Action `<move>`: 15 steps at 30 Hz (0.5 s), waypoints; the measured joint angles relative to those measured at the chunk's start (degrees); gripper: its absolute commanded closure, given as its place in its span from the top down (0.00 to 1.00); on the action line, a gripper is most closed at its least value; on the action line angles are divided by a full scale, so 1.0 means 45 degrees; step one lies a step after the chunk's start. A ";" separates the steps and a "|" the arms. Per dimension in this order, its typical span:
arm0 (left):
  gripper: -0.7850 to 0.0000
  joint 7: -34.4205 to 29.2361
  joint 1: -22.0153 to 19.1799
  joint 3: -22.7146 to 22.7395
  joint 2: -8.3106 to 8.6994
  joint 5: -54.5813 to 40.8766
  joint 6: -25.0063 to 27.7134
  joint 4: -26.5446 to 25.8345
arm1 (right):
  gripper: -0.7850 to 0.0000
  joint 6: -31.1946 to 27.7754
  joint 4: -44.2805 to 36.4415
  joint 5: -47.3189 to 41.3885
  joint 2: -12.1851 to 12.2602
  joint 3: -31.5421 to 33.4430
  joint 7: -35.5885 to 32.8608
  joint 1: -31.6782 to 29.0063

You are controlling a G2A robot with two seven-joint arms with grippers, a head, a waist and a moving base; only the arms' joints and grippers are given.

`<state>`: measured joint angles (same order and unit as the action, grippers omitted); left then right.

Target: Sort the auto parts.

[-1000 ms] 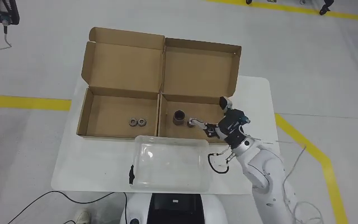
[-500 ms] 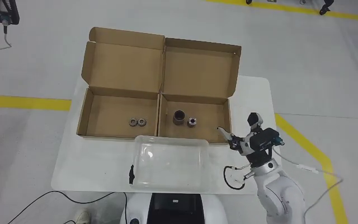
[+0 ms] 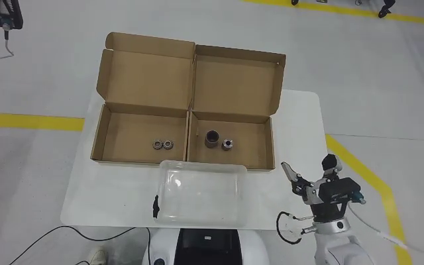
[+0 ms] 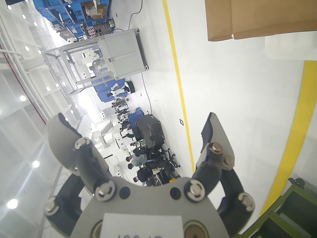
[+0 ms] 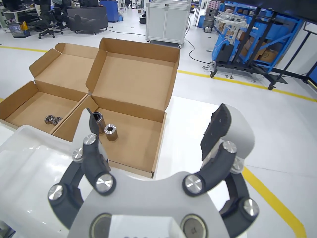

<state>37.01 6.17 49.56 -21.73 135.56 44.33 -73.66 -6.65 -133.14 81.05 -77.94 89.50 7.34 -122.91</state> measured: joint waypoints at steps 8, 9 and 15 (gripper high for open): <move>1.00 0.0000 0.0000 0.0000 0.0000 0.0000 0.0000 0.0000 | 1.00 0.1188 -0.0309 0.0692 -0.0013 -0.0005 -0.0040 -0.0823; 1.00 0.0000 0.0000 0.0000 0.0000 0.0000 0.0000 0.0000 | 1.00 0.1487 -0.0332 0.0942 -0.0020 -0.0089 -0.0258 -0.0827; 1.00 0.0000 0.0000 0.0000 0.0000 0.0000 0.0000 0.0000 | 1.00 0.1597 -0.0334 0.1293 -0.0021 -0.0349 -0.0080 -0.0629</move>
<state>37.01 6.17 49.56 -21.73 135.56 44.33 -73.66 0.53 -134.64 86.86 -78.03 87.93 6.98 -125.75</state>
